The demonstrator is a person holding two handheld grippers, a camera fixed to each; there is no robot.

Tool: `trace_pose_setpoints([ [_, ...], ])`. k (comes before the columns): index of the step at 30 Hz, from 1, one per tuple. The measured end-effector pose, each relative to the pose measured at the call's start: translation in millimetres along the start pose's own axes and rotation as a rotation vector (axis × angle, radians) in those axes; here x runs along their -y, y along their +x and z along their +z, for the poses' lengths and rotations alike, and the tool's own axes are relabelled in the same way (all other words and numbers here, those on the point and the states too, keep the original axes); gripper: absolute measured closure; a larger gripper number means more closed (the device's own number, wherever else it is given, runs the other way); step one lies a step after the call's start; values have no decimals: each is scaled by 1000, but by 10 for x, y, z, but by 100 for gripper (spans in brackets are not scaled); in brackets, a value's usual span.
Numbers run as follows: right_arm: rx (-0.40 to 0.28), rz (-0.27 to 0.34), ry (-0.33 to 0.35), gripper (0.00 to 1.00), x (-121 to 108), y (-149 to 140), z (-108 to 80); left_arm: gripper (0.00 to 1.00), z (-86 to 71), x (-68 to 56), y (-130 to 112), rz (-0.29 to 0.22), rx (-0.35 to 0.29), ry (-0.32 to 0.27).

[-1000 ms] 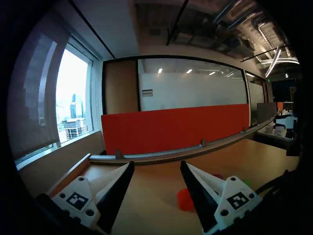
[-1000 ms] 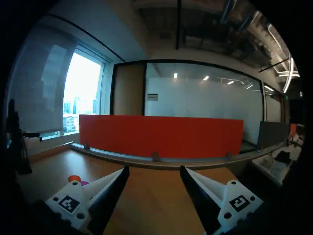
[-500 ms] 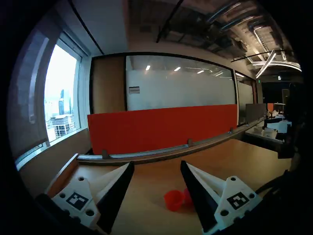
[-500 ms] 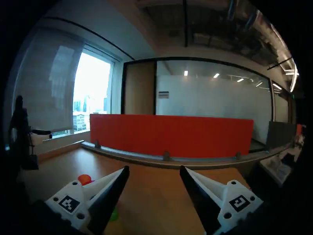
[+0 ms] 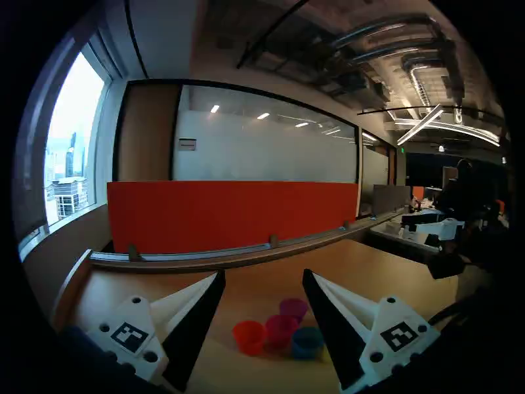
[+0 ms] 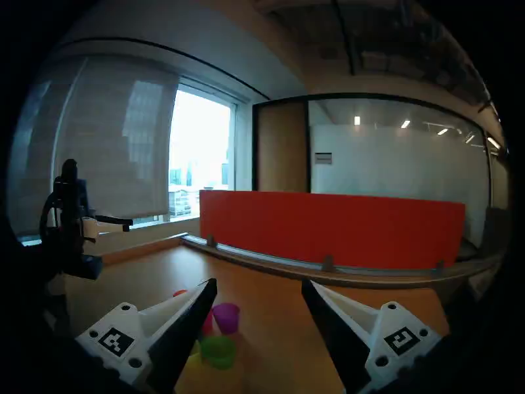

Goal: Pour water

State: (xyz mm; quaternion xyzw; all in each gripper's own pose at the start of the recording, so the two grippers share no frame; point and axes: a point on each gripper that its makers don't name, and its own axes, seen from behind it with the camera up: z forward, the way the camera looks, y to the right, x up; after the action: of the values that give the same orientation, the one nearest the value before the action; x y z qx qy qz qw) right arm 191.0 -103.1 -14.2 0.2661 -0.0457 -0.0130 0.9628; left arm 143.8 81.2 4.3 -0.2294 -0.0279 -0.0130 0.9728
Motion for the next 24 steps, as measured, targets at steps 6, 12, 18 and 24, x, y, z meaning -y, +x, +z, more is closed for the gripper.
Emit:
trace_pose_setpoints([
  [6,14,25,55,0,63,20,34,13,33,-90,11,12,-1,-66],
  [12,40,-21,90,0,100,-15,70,13,73,-120,-11,7,19,-107],
  [18,86,-68,159,0,201,-113,71,13,108,-170,-9,15,31,-161],
  [24,136,-115,211,0,262,-220,61,13,140,-210,-78,76,60,-198],
])
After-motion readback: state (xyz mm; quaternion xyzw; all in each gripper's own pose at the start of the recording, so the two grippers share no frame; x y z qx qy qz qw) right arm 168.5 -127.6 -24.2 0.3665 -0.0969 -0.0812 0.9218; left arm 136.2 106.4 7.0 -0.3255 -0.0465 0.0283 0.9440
